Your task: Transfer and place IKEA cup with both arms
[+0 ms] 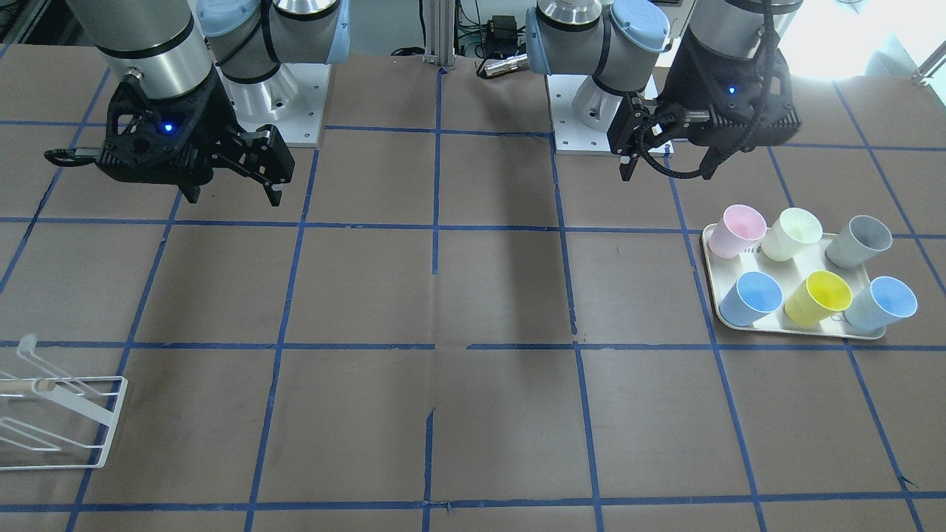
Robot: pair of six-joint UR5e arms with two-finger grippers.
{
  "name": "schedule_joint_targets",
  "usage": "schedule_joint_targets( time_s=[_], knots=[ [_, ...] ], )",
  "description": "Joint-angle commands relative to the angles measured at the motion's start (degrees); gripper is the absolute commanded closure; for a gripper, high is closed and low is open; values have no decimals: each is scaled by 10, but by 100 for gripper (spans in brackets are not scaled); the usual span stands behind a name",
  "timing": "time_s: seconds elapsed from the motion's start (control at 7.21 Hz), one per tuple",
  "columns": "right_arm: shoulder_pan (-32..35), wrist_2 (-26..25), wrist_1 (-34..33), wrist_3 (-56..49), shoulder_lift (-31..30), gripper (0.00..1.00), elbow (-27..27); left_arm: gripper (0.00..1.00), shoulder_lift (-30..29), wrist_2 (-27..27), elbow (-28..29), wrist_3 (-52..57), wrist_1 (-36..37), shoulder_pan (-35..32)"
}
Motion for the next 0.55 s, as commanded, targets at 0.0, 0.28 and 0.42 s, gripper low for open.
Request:
schedule_joint_targets(
  time_s=[0.0,0.28,0.42],
  knots=[
    [0,0,0,-1,2,0,0,0,-1,1,-1,0,6,0],
    [0,0,0,0,0,0,0,0,3,-2,0,0,6,0],
    [0,-1,1,0,-1,0,0,0,5,1,0,0,5,0]
  ],
)
